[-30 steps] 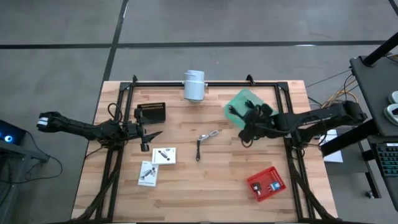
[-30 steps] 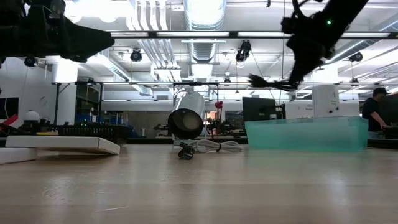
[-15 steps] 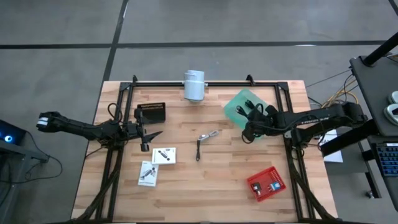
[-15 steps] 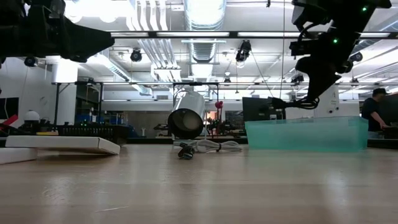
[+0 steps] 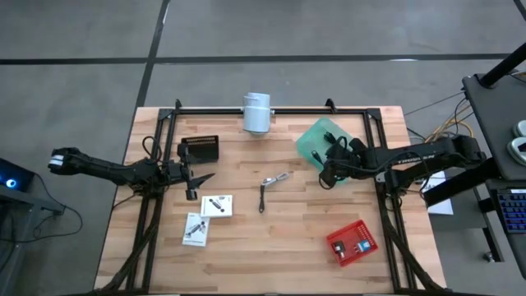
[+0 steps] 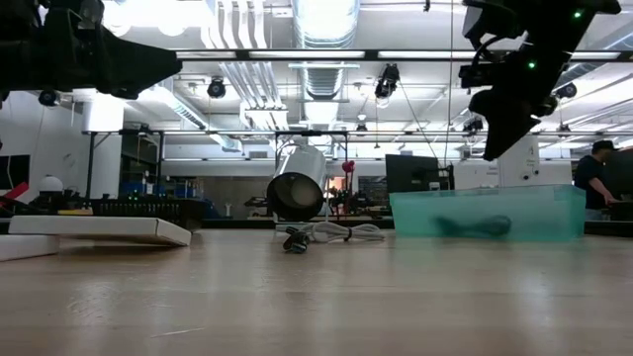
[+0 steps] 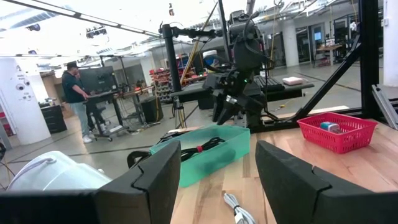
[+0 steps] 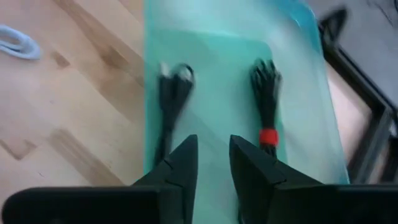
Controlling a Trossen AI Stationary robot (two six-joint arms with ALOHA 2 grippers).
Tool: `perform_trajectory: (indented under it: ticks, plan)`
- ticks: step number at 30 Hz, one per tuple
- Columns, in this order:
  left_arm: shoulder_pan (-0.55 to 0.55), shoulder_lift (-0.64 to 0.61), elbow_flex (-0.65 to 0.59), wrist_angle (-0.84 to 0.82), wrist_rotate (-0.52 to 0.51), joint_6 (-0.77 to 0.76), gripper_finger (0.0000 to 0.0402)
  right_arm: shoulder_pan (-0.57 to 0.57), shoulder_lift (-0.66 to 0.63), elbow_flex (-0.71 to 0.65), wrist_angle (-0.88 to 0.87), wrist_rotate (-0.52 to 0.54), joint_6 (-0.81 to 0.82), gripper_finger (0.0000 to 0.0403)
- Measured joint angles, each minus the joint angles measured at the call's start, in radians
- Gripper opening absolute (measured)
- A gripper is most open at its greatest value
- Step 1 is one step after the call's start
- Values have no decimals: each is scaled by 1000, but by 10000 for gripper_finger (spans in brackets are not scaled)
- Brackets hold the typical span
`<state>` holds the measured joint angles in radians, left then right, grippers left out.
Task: Pick and place items into bin
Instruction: Put the white charger cable into the green bin
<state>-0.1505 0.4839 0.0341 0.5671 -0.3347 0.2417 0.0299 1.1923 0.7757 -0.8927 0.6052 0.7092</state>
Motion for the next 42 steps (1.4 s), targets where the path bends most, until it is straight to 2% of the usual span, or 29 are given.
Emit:
perform_trajectory:
  ticks: [3,10,14,17,19,23,26,30,42]
  plan:
    - [0,0,0,0,0,0,192,0,0,0,132,0,-106,97]
    - [0,0,0,0,0,0,192,0,16,0,578,-24,-443,125]
    - [0,0,0,1,0,0,192,-10,64,0,781,-224,-609,146]
    - [0,0,0,0,0,0,192,-13,125,0,849,-396,-771,160]
    - [0,0,0,0,0,0,192,-14,175,7,849,-439,-859,164]
    - [0,0,0,0,0,1,192,-28,284,33,846,-457,-940,163]
    - [0,0,0,0,0,1,192,-47,369,68,844,-489,-949,155]
    - [0,0,0,1,0,1,192,-81,482,151,834,-606,-947,146]
    - [0,0,0,0,0,1,192,-119,753,459,520,-617,-970,146]
